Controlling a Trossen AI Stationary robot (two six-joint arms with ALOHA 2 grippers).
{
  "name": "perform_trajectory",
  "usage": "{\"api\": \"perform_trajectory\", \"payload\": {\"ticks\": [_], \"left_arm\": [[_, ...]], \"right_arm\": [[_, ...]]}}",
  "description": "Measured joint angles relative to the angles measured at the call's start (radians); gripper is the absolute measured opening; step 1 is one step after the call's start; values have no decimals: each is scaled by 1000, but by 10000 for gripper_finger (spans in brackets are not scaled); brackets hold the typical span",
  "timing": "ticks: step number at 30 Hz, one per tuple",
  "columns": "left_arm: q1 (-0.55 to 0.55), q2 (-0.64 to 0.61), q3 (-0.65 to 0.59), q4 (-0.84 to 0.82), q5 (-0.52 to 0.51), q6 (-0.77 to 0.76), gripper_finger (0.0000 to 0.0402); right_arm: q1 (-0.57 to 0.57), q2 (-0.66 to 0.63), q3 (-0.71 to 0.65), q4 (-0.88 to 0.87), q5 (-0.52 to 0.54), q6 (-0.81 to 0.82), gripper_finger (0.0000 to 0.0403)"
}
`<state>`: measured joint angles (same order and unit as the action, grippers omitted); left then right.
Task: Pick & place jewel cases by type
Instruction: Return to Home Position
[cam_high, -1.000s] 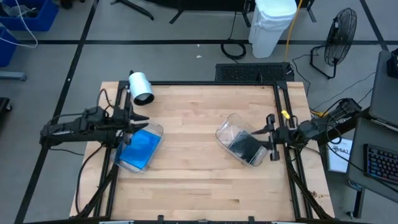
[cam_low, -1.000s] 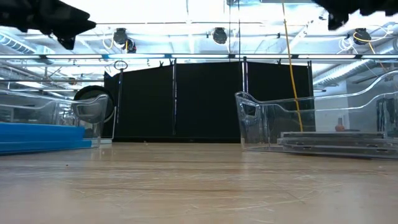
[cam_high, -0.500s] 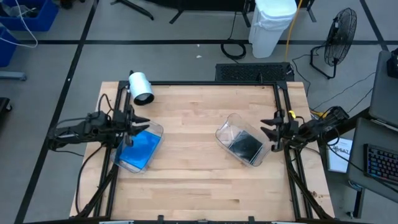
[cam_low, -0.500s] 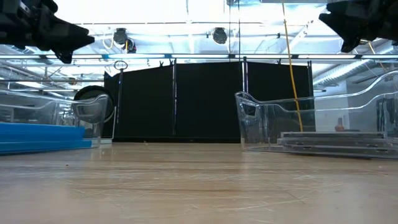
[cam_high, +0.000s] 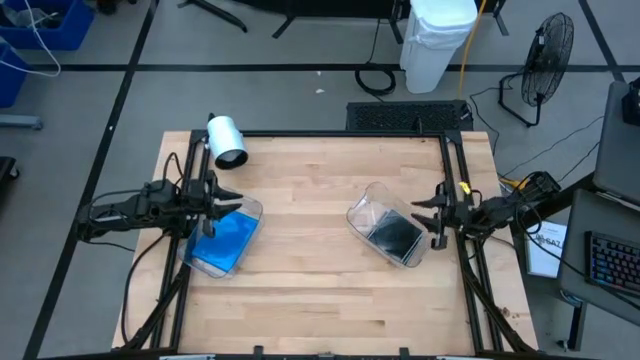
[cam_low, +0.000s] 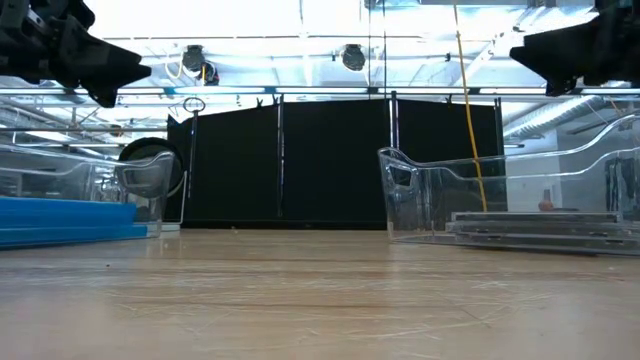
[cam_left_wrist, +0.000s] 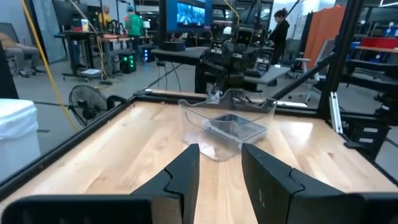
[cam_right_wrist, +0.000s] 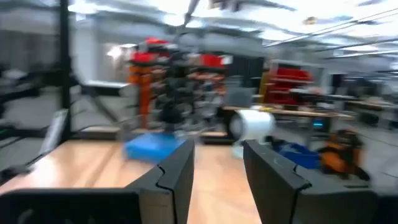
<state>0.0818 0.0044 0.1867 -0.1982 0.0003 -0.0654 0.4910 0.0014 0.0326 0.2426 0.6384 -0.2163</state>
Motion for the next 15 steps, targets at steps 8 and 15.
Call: {"api": "perform_trajectory", "payload": {"ticks": [8,15], "left_arm": [[0,0,0,-23,6,-25,124],[0,0,0,-66,9,-69,124]], "right_arm": [[-5,1,-11,-99,-220,85,130],[-95,1,-17,-111,-407,165,130]]}}
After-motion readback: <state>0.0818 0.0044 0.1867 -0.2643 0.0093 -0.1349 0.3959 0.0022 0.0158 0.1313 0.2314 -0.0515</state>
